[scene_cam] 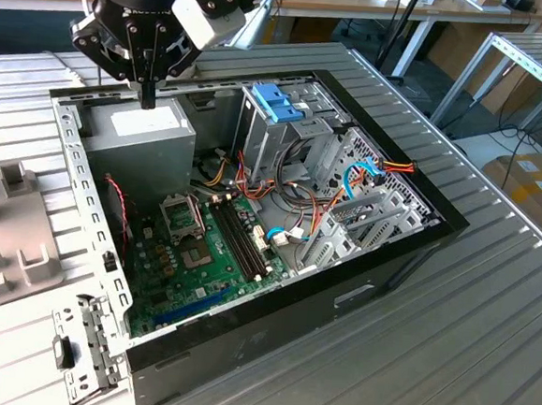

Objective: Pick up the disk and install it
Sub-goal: 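Reach for the disk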

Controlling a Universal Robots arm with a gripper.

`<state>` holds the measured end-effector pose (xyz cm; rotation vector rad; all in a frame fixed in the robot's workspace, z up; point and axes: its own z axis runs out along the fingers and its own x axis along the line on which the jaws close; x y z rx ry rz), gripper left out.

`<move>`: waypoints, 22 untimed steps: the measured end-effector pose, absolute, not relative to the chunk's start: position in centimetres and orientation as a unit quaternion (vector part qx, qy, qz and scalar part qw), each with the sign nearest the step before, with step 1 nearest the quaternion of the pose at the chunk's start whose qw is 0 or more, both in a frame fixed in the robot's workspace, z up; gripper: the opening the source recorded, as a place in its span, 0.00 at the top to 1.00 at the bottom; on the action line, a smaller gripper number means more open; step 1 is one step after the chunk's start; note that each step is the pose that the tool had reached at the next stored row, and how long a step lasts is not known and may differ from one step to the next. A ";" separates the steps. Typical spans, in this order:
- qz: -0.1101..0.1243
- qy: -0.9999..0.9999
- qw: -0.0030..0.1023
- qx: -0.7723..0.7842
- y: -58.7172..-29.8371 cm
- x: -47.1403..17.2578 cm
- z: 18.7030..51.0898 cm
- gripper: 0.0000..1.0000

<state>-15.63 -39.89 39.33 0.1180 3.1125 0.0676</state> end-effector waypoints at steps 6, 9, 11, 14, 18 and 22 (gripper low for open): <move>0.022 0.999 0.013 0.038 -39.9 -16.0 39.3 0.89; 0.022 0.999 0.013 0.038 -39.9 -16.1 39.3 0.89; 0.022 0.999 0.013 0.038 -39.9 -16.2 39.3 0.89; 0.022 0.999 0.013 0.038 -39.9 -16.4 39.3 0.89; 0.022 0.999 0.013 0.038 -39.9 -16.5 39.3 0.89; 0.022 0.999 0.013 0.038 -39.9 -16.7 39.3 0.89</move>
